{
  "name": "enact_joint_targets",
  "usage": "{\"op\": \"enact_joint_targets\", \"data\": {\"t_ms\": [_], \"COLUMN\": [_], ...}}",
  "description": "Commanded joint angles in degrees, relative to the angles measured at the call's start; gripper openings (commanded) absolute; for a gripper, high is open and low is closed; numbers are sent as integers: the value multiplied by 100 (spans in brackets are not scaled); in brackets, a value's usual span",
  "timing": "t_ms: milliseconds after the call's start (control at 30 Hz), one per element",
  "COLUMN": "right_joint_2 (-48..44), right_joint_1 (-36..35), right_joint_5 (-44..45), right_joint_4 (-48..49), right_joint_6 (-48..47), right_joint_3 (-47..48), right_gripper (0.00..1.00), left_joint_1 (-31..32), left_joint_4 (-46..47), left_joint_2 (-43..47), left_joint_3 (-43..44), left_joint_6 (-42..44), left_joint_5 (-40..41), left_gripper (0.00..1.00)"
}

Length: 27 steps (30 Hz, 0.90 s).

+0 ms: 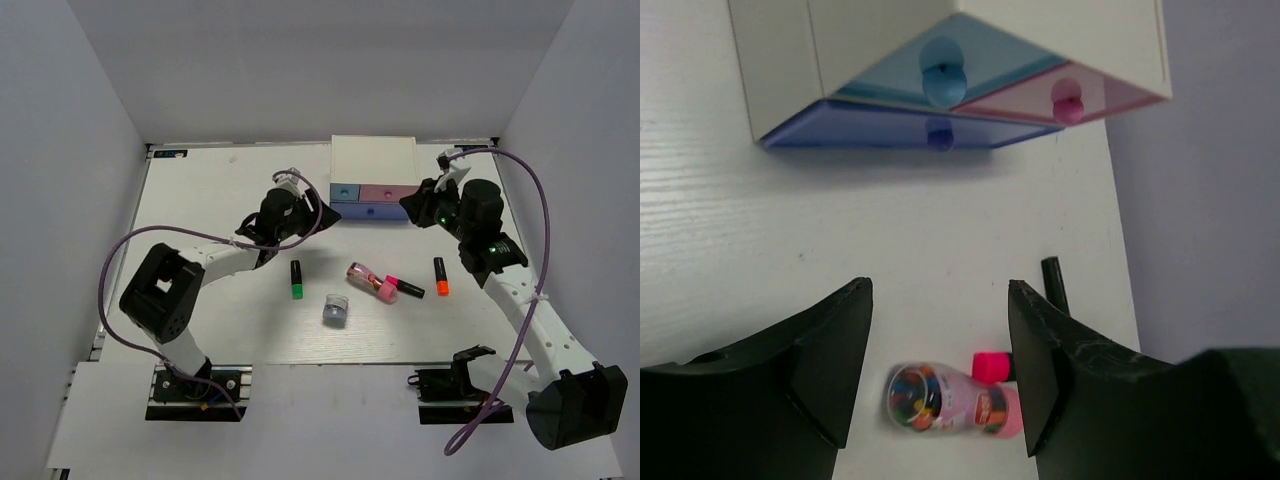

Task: Sort the stationery into containers
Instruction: Open the drawer in the storage box.

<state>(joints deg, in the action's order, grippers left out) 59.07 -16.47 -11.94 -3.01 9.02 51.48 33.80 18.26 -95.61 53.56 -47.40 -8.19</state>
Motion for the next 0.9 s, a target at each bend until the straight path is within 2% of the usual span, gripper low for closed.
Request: {"op": "enact_joint_targets", "data": {"t_ms": [0, 267, 500, 733, 867], "right_joint_2": [-62, -220, -317, -422, -457], "right_joint_1": [56, 109, 100, 109, 109], "right_joint_5": [-71, -97, -141, -98, -89], "right_joint_4": [63, 151, 213, 230, 239], "right_joint_6": [74, 74, 74, 21, 30], "right_joint_3": [-68, -182, -244, -288, -297], "right_gripper": [26, 26, 26, 26, 26], "left_joint_1": [83, 188, 241, 346, 346], "left_joint_4": [660, 1215, 1794, 1953, 1733], "left_joint_2": [-176, -975, -1301, -1486, -1591], "left_joint_3": [295, 646, 805, 981, 1139], "left_joint_6": [-288, -411, -463, -463, -463], "left_joint_5": [441, 608, 1020, 1275, 1478], "left_gripper": [67, 65, 64, 62, 60]}}
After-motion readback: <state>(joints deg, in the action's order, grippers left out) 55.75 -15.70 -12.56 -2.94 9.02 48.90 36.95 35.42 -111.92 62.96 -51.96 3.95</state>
